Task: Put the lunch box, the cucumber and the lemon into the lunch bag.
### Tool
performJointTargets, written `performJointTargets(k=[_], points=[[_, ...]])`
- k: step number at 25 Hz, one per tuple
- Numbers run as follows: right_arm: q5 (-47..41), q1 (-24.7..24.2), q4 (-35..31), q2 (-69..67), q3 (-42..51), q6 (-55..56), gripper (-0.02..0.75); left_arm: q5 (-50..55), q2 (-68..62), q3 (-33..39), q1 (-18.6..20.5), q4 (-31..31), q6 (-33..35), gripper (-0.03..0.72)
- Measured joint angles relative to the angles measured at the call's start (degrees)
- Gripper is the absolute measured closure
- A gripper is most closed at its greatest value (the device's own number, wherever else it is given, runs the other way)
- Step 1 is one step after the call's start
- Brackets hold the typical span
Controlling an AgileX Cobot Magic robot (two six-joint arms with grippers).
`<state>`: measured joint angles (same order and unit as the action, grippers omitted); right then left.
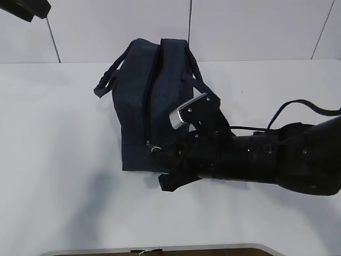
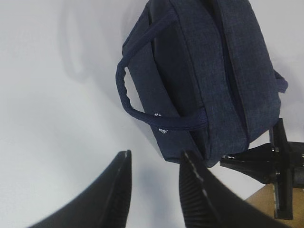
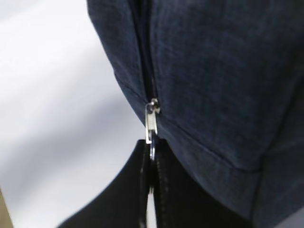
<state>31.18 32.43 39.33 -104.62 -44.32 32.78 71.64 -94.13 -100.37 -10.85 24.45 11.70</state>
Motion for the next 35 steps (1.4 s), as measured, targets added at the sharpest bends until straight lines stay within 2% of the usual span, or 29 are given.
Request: performJointTargets(k=[12,22,24,31,35], points=[[-3.23,0.0,2.59,5.2,0.0,3.11,0.733,0.0,0.0,0.26,0.0,0.0,0.0,0.446],[-5.06,0.0,5.55,6.92,-2.42,8.12,0.733,-0.1,0.0,10.49,0.0,0.0,0.53,0.446],[-7.46,0.0,8.35,6.92,-4.17,11.4,0.733,-0.34,0.0,12.35,0.0,0.0,1.12,0.446],[-10.66,0.0,25.09,6.92,-11.58,27.11,0.733,-0.74,0.0,18.32,0.0,0.0,4.53,0.446],[-10.8,0.0,37.03,7.14,-14.93,38.43,0.733,-1.02,0.0,19.98,0.0,0.0,6.33,0.446]])
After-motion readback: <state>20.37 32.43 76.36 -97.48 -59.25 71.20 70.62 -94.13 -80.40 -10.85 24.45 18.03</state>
